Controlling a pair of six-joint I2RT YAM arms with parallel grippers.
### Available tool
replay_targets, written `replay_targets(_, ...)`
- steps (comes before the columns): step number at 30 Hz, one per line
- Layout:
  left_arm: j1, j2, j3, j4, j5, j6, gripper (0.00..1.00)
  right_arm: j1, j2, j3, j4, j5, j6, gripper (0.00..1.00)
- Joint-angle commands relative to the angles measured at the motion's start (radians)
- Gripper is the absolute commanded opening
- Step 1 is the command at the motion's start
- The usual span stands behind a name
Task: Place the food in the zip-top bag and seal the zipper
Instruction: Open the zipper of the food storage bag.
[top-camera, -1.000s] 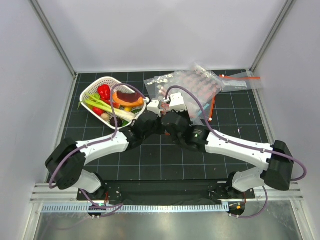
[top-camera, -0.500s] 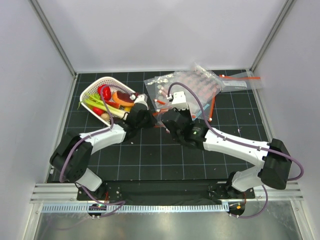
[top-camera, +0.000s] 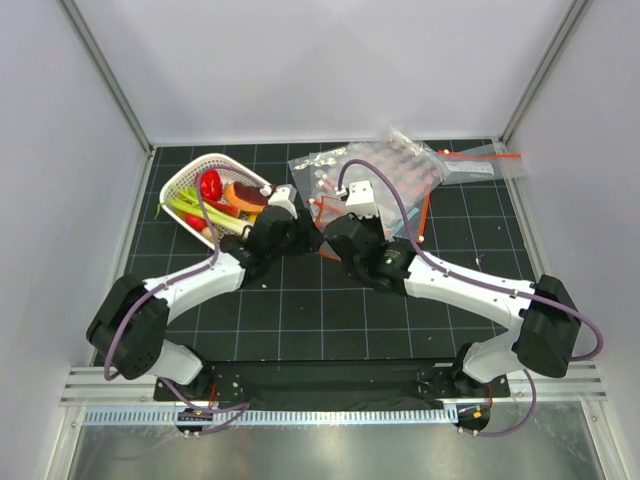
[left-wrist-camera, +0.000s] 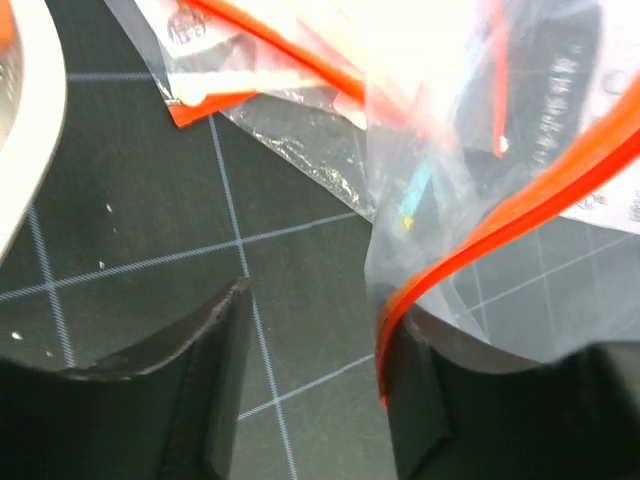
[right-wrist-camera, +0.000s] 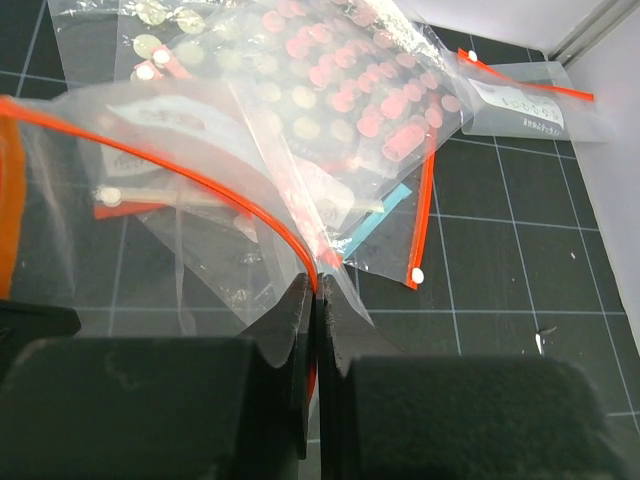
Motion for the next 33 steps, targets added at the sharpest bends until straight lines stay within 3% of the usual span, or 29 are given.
replay_targets(1, 0.004, -0.06, -0.008, -0.011, -0.054, 0.044, 0.59, -0.008, 0.007, 0.043, -0.002, -0.001, 0.033, 0.08)
replay_targets(6, 0.002, -0.112, -0.023, -0.025, -0.076, 0.064, 0.69, -0.013, 0.0, 0.04, -0.003, -0.004, 0.041, 0.08)
replay_targets(10, 0.001, -0.127, -0.028, -0.028, -0.085, 0.081, 0.68, -0.013, -0.004, 0.04, -0.005, -0.004, 0.042, 0.06)
replay_targets(16, 0.001, -0.08, 0.015, -0.087, -0.126, 0.081, 0.51, -0.013, -0.023, 0.045, -0.019, 0.03, 0.038, 0.06)
replay_targets(26, 0.001, -0.071, 0.018, -0.094, -0.128, 0.092, 0.02, -0.014, -0.111, 0.032, -0.034, 0.084, 0.013, 0.06)
replay_targets(32, 0.002, -0.04, 0.031, -0.094, -0.114, 0.089, 0.0, -0.014, -0.125, 0.023, -0.023, 0.059, -0.02, 0.1)
replay_targets(33, 0.002, -0.039, 0.031, -0.094, -0.113, 0.086, 0.0, -0.016, -0.113, 0.025, -0.025, 0.045, -0.022, 0.18)
